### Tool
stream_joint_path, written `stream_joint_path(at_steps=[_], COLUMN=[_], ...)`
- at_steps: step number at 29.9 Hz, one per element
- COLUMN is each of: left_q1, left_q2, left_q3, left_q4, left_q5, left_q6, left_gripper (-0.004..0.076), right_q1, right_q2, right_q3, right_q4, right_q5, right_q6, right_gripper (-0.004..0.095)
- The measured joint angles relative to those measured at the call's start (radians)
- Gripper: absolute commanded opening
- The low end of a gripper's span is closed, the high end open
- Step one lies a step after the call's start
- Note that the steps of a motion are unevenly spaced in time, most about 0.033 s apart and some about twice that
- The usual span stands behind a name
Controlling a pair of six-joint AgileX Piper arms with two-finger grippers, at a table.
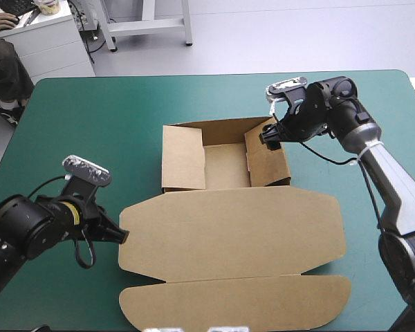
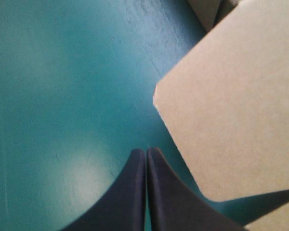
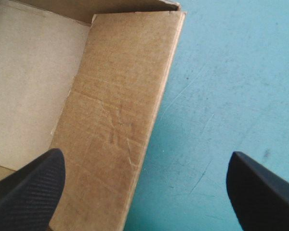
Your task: Fold the box
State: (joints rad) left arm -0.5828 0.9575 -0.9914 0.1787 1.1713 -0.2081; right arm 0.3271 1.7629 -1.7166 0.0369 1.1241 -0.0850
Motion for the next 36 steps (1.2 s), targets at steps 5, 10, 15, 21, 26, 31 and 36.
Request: stream_joint_path(at_steps=[5,10,15,21,26,31,36], left_q1=[0.000,0.000,0.000,0.000,0.000,0.000,0.000], left_q2=[-0.088,-0.178,-0.267,-0.325,-0.326,-0.326,-0.326], left_q3=[0.137,0.214,0.235,0.235,0.235,0.237,0.236], left_q4=[-0.003,-0.003,-0.004,-0.004,-0.004,-0.004,-0.004], left_q5=[-0.008,-0.024,-0.026,-0.034,-0.036,-0.038,-0.038], left_q6=[-0.045,-0.079,-0.087,-0.089,-0.090,-0.093,-0.093], left_gripper=[-0.0010,-0.0010,-0.0010,-0.0010,-0.0010,-0.0010,-0.0010], right_q1=[0.000,0.000,0.000,0.001,0.001,0.001,-0.025], right_q2=[0.092,0.171,0.201,0.202,0.202,0.199,0.176], right_q3=[0.000,0.000,0.000,0.000,0.000,-0.013,-0.065], right_q4=[0.000,0.012,0.034,0.041,0.045,0.031,-0.006], right_q5=[-0.030,-0.053,-0.058,-0.082,-0.084,-0.072,-0.073], right_q6=[0.004,0.004,0.004,0.013,0.007,0.007,0.004], right_gripper=[0.0832,0.0657,0.0218,-0.0020,-0.0020,-0.0020,-0.0020])
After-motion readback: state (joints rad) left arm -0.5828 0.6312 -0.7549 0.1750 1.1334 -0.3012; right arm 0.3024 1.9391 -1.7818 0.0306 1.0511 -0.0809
